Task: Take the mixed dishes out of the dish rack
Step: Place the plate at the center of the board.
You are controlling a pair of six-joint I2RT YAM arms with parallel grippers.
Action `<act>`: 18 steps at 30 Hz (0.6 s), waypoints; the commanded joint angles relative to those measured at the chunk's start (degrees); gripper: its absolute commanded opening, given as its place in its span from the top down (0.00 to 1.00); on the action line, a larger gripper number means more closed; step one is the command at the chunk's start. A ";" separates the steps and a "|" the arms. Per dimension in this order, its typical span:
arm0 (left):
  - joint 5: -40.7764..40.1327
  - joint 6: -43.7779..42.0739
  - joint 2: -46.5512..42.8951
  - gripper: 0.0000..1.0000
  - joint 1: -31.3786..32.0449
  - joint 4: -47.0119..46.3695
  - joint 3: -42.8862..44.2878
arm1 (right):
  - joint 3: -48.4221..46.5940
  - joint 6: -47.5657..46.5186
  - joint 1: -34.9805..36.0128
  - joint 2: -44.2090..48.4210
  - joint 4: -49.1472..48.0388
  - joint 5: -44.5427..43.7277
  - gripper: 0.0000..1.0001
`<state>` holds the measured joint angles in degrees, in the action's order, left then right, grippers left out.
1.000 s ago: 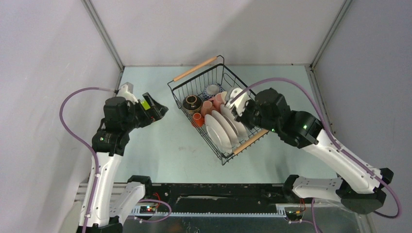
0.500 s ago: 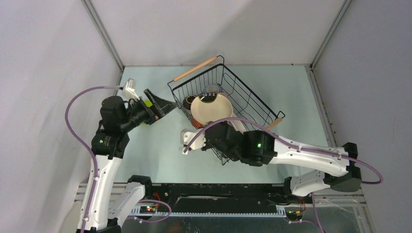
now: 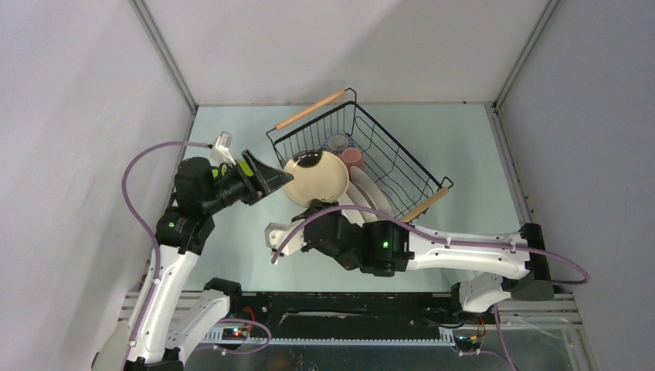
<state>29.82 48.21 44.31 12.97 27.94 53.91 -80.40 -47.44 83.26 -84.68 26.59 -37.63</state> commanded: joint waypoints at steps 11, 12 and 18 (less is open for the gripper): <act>-6.51 -1.29 -1.63 1.00 2.15 -1.65 -0.79 | -1.15 -2.46 1.10 -2.37 -7.51 -1.70 0.86; -7.09 -1.46 -1.74 1.00 2.21 -1.48 -0.72 | -1.16 -1.84 1.02 -2.18 -7.23 -1.55 0.78; -13.51 -3.50 -2.41 1.00 1.24 0.33 -0.06 | -1.11 2.84 -0.74 0.18 -5.15 1.29 0.45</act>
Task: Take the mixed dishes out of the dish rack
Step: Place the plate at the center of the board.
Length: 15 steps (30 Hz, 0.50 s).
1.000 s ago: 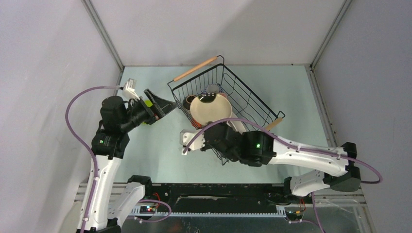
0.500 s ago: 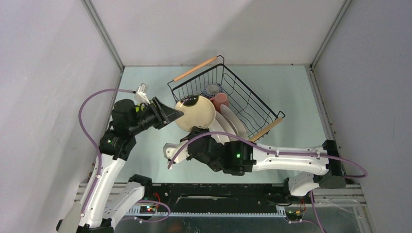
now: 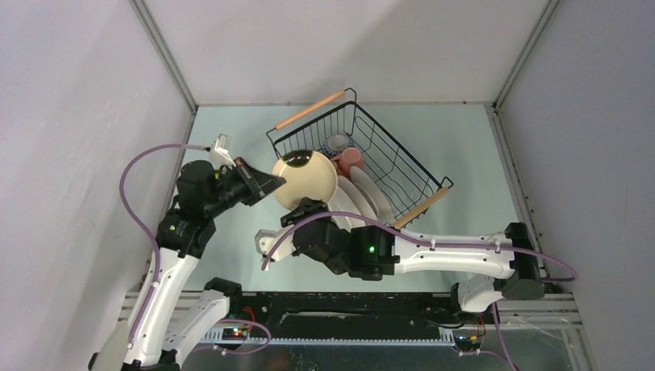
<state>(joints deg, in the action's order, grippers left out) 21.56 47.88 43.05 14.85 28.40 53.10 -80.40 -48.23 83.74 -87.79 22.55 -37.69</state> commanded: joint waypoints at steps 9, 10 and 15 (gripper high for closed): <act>-11.41 -4.06 -1.45 1.00 -9.24 0.37 -1.16 | -1.12 14.82 -8.96 10.09 3.88 7.25 0.19; -12.37 -4.25 -1.42 1.00 -9.89 0.39 -1.40 | -1.14 15.71 -9.83 10.66 4.38 8.51 0.18; -18.22 -5.40 0.33 1.00 -13.88 1.22 -1.78 | -1.08 23.96 -17.91 14.56 8.84 13.02 0.01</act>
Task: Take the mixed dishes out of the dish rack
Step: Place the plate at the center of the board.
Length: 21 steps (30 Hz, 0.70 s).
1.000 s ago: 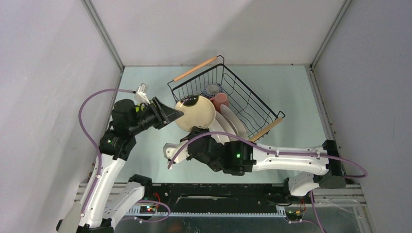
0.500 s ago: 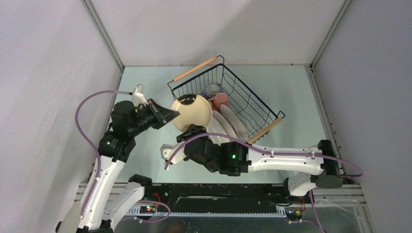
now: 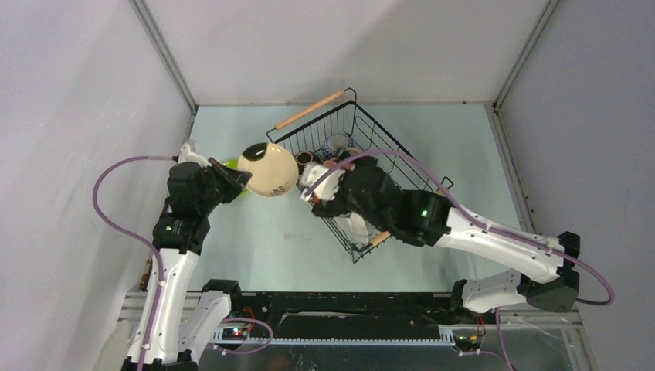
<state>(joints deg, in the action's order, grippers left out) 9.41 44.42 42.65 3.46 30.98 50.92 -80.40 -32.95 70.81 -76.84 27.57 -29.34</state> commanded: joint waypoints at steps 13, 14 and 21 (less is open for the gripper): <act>-13.72 -1.74 10.24 1.00 -15.75 -8.70 -1.28 | 3.73 27.41 -28.13 11.90 9.08 19.78 0.01; -13.76 -1.50 11.04 1.00 -16.20 -9.56 -1.94 | 4.01 28.66 -29.12 12.40 9.30 21.19 0.01; -11.35 -0.15 22.89 1.00 -19.90 -17.85 -2.35 | 6.68 32.28 -36.27 14.33 10.14 28.16 0.01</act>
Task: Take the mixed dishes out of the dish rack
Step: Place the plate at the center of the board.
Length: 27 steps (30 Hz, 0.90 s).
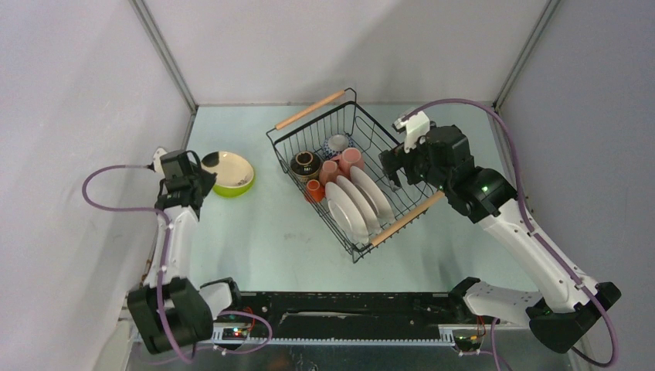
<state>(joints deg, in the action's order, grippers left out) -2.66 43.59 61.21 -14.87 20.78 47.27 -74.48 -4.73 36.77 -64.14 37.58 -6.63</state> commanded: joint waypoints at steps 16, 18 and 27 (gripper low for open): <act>4.42 -3.89 29.73 0.96 -2.88 -5.73 11.05 | 0.91 6.14 -4.77 0.95 1.49 8.53 0.01; 4.94 -4.64 30.02 0.88 -2.88 -5.18 10.67 | 0.91 6.23 -4.89 0.76 1.69 8.89 0.00; 3.85 -8.43 29.39 0.36 -2.88 -2.36 10.40 | 0.90 7.08 -4.90 -0.78 2.11 11.34 0.01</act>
<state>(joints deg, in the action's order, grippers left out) 1.67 37.76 91.13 -17.45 16.91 56.34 -73.56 1.15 32.10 -64.29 39.53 2.57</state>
